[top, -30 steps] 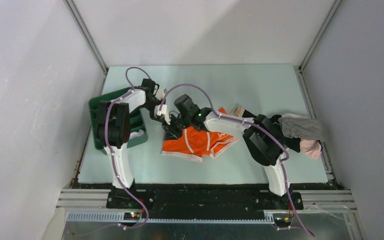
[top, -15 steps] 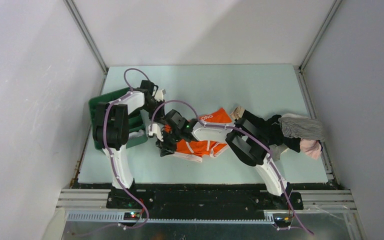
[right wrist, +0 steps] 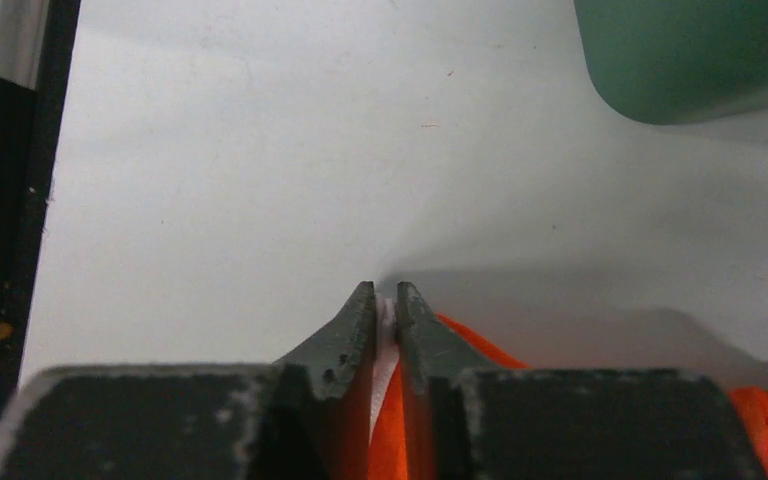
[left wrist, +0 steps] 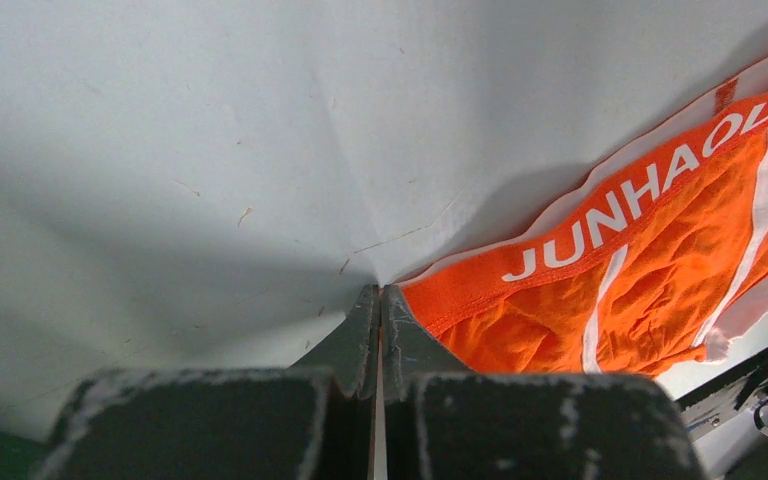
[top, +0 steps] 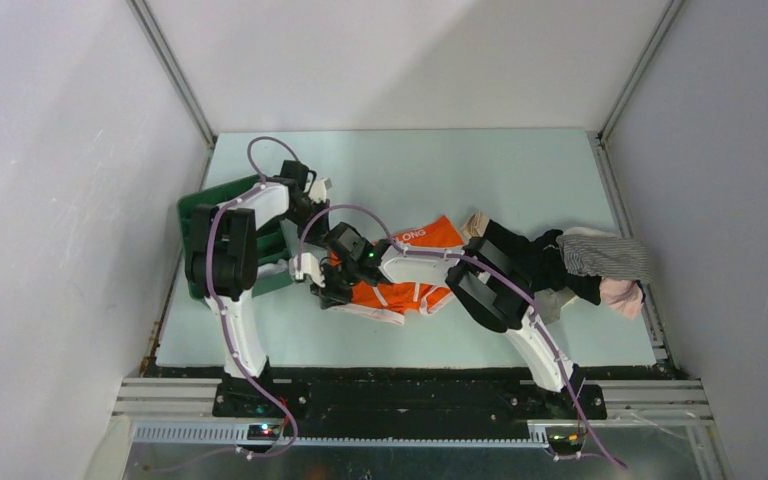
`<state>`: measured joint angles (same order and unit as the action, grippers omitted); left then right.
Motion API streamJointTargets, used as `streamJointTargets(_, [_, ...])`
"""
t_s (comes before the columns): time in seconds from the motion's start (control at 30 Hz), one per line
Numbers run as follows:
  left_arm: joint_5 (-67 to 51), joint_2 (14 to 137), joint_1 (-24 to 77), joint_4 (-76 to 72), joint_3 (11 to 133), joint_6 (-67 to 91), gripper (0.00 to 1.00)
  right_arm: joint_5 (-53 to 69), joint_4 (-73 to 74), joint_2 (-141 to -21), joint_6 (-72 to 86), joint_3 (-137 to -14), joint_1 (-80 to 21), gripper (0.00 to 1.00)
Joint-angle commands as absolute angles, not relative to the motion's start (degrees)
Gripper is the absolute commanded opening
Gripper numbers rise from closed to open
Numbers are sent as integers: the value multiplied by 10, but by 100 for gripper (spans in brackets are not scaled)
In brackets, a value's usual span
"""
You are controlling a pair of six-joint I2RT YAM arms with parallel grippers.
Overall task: Roll the underwear
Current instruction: Fold the underwear at the center of the board.
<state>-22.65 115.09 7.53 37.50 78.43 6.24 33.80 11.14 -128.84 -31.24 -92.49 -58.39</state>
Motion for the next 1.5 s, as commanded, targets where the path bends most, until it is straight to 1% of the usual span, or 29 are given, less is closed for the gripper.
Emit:
streamJointTargets(0.0, [-214,1129,72,370,786,64,0,337,125,-1293,-348,-926,-588,6])
streamJointTargets(0.07, [-213,1130,71,375,792,62,0,343,112,-1291,-334,-926,-589,0])
streamJointTargets(0.17, [-213,1123,66,388,803,57,0,374,87,-1276,-293,-945,-588,0])
streamJointTargets(0.3, [-205,1091,58,394,813,48,0,421,50,-1250,-196,-976,-584,0])
streamJointTargets(0.4, [-203,1054,53,398,815,42,0,447,25,-1225,-121,-980,-578,0])
streamJointTargets(0.53, [-207,1019,53,406,817,40,0,458,10,-1193,-70,-967,-565,0])
streamJointTargets(0.67, [-224,1009,64,407,828,66,0,463,32,-1151,-81,-925,-546,0])
streamJointTargets(0.73, [-223,1011,88,403,839,74,0,465,42,-1127,-91,-897,-533,0])
streamJointTargets(1.0, [-173,1052,185,416,911,71,0,461,80,-1026,-123,-787,-477,0])
streamJointTargets(1.17, [-153,1081,215,415,948,100,0,466,121,-967,-148,-728,-440,0])
streamJointTargets(1.47, [-146,1121,247,410,1017,124,0,469,195,-917,-136,-691,-343,0])
